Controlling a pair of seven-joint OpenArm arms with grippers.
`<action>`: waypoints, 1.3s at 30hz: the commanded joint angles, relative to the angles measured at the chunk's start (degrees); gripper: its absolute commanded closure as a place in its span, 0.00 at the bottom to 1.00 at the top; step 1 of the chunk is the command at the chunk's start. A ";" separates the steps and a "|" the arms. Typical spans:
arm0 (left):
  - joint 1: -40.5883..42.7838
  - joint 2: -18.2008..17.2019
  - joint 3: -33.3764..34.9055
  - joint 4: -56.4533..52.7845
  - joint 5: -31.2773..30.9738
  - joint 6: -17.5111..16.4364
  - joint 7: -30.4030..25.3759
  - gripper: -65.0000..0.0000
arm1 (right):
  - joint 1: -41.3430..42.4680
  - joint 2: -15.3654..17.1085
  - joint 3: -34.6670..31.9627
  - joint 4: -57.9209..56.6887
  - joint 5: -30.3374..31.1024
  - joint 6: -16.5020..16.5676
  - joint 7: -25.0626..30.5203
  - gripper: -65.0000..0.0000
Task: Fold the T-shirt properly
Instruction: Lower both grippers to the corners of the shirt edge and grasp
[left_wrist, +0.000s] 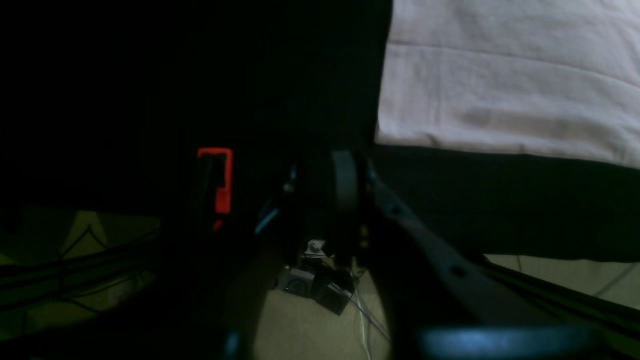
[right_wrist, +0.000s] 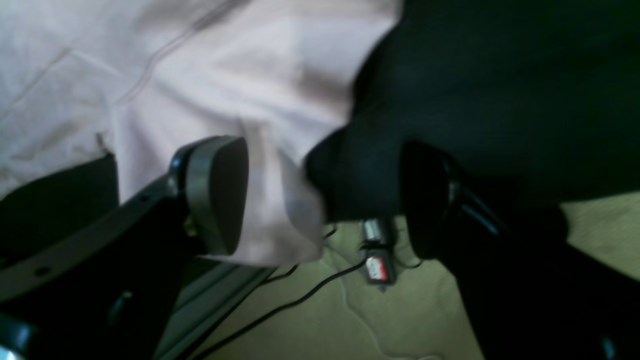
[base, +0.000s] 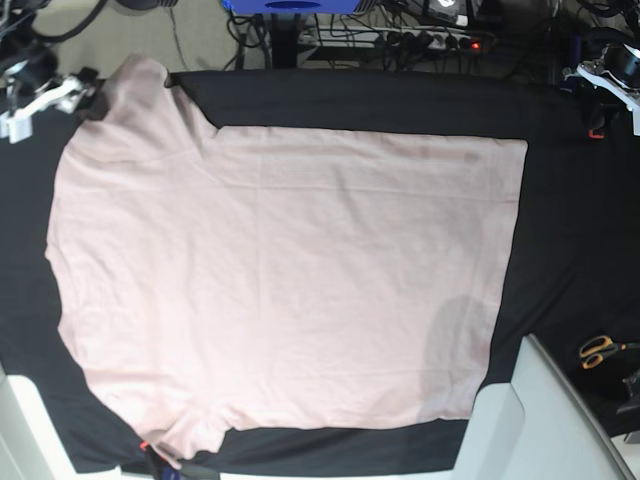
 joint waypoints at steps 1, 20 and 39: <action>0.45 -0.76 -0.55 0.75 -0.82 -0.37 -1.13 0.85 | -0.70 0.81 -0.66 0.94 0.74 0.43 0.22 0.31; -1.66 2.67 -0.29 -0.30 -0.74 -0.37 -1.13 0.85 | -0.79 0.98 -5.67 -2.84 0.65 0.43 0.22 0.68; -15.02 2.84 -0.02 -21.49 -0.82 -0.46 -1.13 0.45 | 0.27 1.25 -5.76 -6.45 0.56 0.43 0.22 1.00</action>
